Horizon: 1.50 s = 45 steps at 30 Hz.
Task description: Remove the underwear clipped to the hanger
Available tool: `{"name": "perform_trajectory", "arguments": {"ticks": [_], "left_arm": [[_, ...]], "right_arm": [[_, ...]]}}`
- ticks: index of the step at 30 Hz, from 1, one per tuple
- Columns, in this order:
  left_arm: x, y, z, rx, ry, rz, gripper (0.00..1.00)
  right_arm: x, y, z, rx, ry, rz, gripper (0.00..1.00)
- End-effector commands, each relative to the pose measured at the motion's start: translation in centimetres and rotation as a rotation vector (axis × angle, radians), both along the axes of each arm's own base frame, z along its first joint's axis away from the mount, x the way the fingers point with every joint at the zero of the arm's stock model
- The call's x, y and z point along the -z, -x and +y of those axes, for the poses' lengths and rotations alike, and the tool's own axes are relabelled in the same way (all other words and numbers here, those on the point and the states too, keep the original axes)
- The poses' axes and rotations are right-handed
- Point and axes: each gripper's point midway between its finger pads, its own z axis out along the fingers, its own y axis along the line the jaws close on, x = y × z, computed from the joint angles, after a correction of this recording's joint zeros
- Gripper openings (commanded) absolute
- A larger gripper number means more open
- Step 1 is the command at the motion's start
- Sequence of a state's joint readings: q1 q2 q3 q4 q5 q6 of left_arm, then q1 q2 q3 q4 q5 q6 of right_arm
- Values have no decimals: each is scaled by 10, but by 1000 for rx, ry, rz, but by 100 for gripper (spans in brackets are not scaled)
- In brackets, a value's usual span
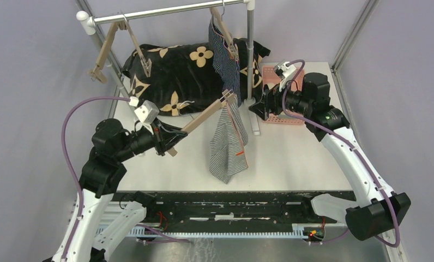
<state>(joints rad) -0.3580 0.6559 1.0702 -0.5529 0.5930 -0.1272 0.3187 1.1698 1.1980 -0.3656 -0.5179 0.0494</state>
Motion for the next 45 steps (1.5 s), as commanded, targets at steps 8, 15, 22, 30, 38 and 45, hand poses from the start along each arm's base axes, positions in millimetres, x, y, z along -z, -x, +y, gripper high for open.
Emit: {"name": "perform_trajectory", "arguments": {"ticks": [8, 15, 22, 30, 38, 45], "left_arm": [[16, -12, -22, 117, 16, -19, 3], [8, -6, -31, 197, 55, -57, 3], [-1, 1, -30, 209, 71, -93, 3], [-1, -6, -29, 177, 81, -96, 3], [-10, -8, -30, 172, 110, -117, 3], [-15, -7, -31, 170, 132, -119, 3]], "right_arm": [[-99, 58, 49, -466, -249, -187, 100], [-111, 48, 69, -606, -353, -109, 93], [-100, 40, 75, -649, -380, -77, 92], [-103, 47, 75, -677, -393, -70, 83], [-97, 55, 73, -683, -393, -65, 88], [-95, 54, 75, -686, -396, -54, 75]]}}
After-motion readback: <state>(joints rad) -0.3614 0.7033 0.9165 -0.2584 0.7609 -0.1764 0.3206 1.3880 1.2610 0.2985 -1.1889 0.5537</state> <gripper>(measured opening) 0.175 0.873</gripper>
